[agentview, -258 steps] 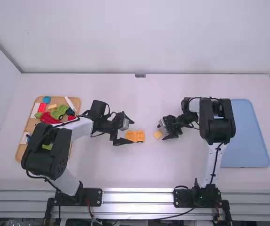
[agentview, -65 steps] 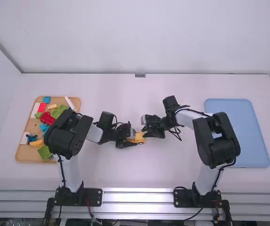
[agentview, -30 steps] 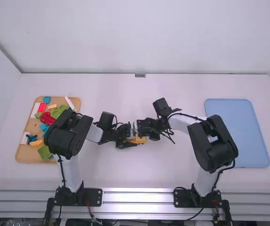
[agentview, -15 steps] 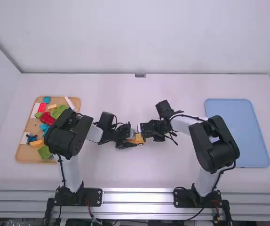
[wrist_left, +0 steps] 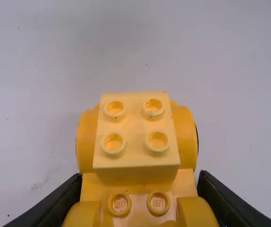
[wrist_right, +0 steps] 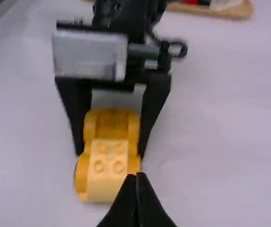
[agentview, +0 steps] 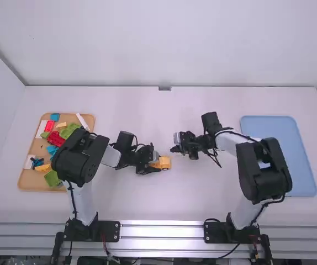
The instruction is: Assemble lego blocks to make yellow taxi
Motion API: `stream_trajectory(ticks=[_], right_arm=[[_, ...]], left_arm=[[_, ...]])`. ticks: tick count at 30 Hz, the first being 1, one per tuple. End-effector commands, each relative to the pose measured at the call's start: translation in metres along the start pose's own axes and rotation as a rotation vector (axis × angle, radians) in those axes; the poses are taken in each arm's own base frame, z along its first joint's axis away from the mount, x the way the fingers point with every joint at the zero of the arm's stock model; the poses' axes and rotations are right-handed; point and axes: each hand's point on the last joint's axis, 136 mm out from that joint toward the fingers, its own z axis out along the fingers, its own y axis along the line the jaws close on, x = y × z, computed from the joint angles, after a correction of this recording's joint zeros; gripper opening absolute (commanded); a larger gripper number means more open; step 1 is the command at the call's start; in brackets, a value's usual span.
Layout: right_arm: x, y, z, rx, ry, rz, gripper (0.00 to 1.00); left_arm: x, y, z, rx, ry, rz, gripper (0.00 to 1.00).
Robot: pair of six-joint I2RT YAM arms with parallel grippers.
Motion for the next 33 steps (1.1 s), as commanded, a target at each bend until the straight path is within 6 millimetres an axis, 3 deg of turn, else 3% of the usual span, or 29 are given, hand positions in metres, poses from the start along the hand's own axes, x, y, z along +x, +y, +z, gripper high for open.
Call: stream_trajectory(ticks=[1, 4, 12, 23, 33], right_arm=[[-0.01, 0.014, 0.02, -0.067, -0.098, 0.098, 0.0], [0.004, 0.014, 0.036, -0.08, -0.093, 0.158, 0.0], [0.008, 0.024, 0.035, -0.11, -0.088, 0.16, 0.0], [0.045, 0.037, 0.058, -0.11, 0.195, 0.149, 0.0], [0.065, 0.041, 0.057, -0.105, 0.325, 0.136, 0.0]], left_arm=[[0.012, -0.005, 0.001, 0.002, 0.041, -0.041, 0.48], [0.012, -0.006, 0.002, 0.004, 0.041, -0.043, 0.48], [0.012, -0.006, 0.002, 0.007, 0.043, -0.047, 0.48], [0.011, -0.005, 0.002, 0.001, 0.039, -0.04, 0.49], [0.011, -0.003, 0.001, -0.004, 0.039, -0.058, 0.44]])
